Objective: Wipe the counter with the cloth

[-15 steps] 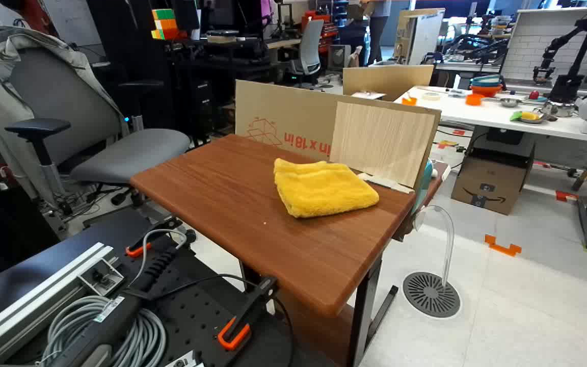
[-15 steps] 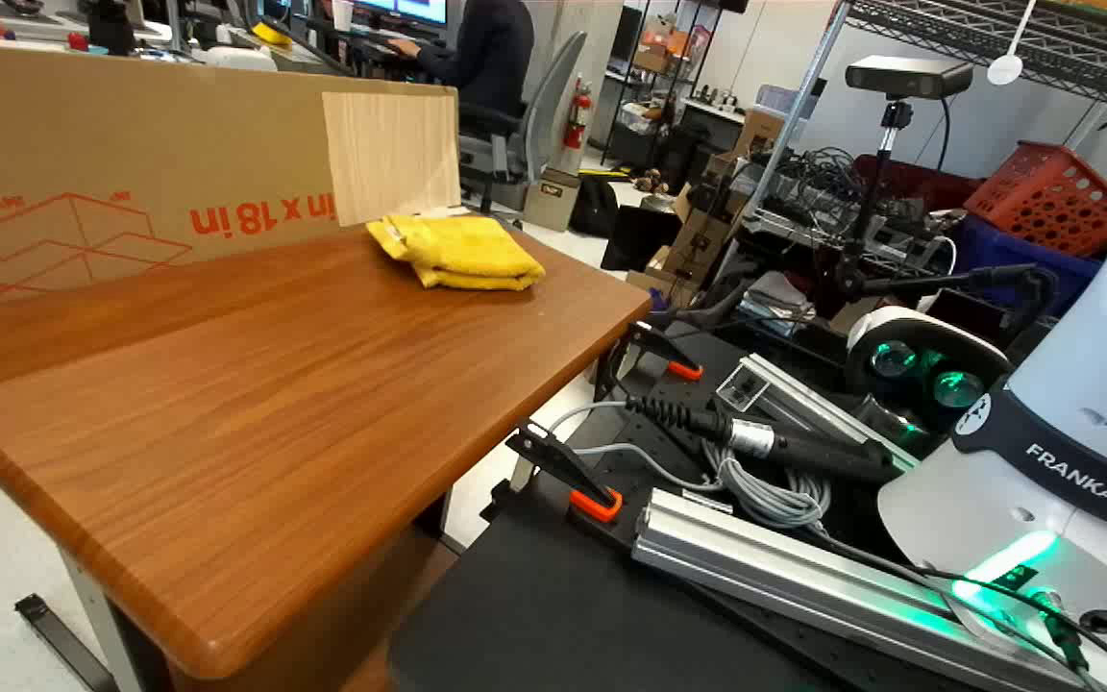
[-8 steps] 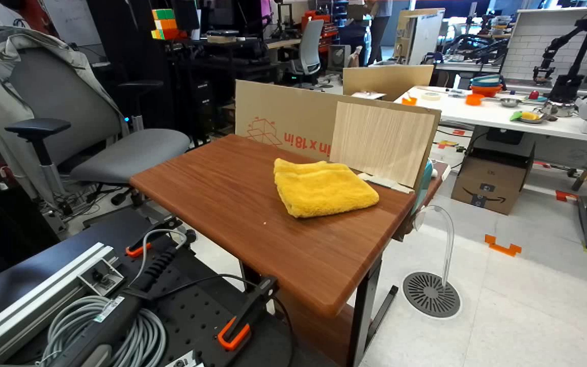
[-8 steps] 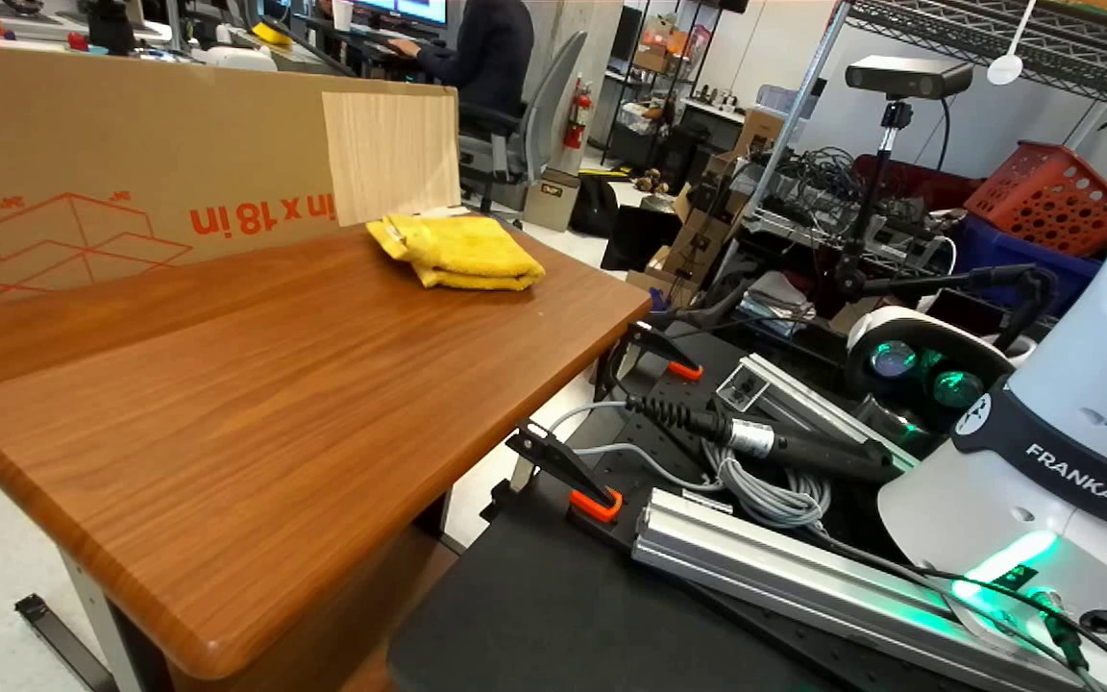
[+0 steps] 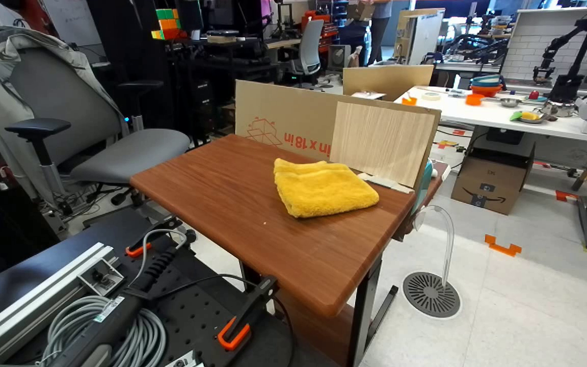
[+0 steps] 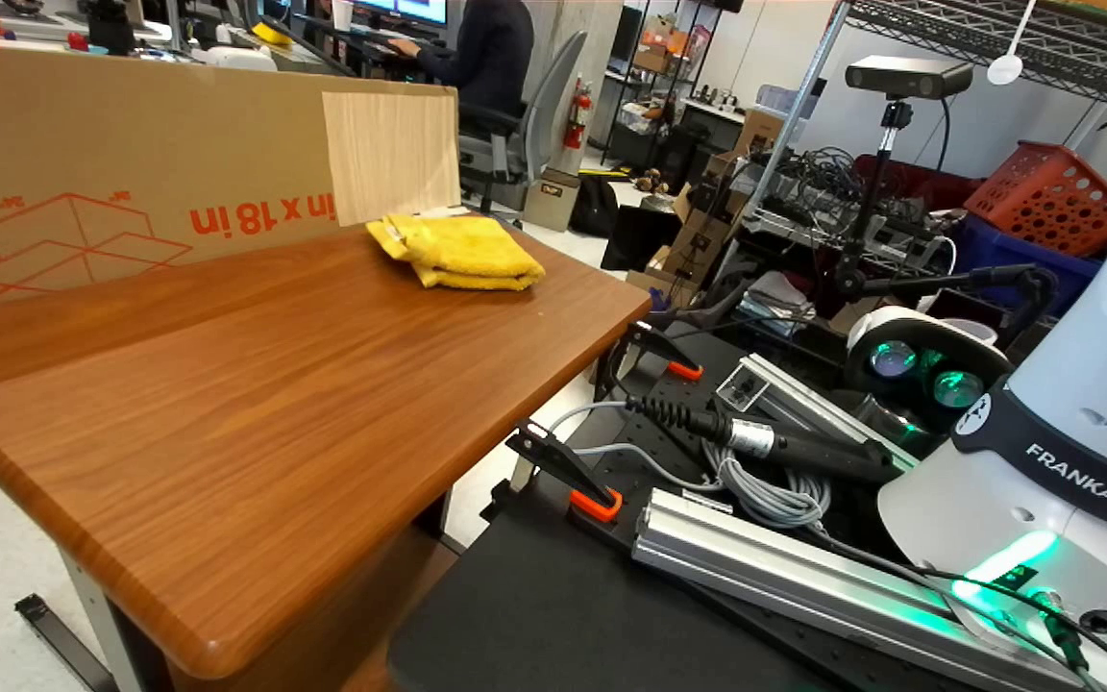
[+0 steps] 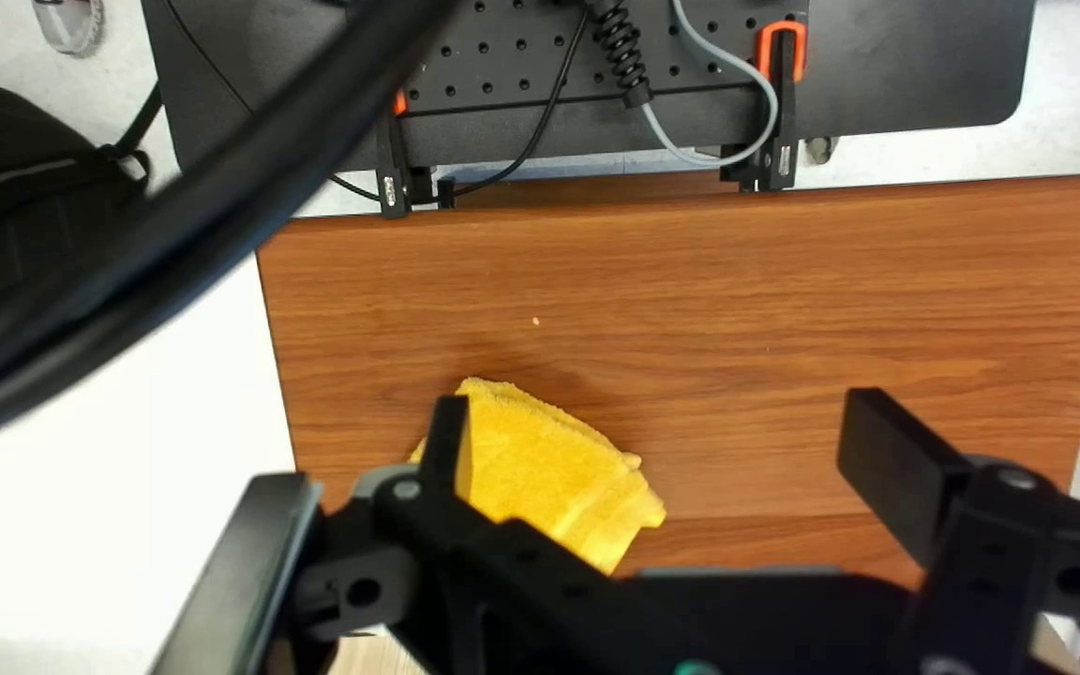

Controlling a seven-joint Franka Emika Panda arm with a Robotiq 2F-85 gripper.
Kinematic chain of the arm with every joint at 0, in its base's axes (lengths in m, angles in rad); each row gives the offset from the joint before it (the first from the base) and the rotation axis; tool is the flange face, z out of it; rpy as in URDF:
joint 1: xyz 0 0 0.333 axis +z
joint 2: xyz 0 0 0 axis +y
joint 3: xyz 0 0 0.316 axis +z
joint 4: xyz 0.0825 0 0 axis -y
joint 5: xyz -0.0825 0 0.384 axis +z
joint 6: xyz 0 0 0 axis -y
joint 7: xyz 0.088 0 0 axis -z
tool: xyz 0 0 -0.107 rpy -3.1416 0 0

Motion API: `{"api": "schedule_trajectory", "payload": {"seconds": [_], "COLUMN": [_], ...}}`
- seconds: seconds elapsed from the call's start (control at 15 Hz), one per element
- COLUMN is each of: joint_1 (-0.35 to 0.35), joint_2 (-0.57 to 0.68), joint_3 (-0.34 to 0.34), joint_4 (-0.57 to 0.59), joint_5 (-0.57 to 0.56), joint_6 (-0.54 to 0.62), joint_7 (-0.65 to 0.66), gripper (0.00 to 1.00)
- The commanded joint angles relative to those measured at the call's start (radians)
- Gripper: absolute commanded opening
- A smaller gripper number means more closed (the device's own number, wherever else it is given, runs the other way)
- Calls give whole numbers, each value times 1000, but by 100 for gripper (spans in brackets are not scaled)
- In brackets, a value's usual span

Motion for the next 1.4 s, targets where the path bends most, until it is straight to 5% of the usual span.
{"api": "schedule_trajectory", "payload": {"seconds": [0.0, 0.4, 1.0, 1.33], "joint_1": [-37, -118, -109, -87], "joint_2": [138, 489, 565, 789], "joint_3": [-4, -43, -52, -33], "joint_4": [30, 120, 149, 287], "joint_5": [44, 67, 79, 157], "joint_6": [138, 417, 421, 503], "joint_7": [72, 219, 209, 264], "gripper": [100, 100, 100, 100]}}
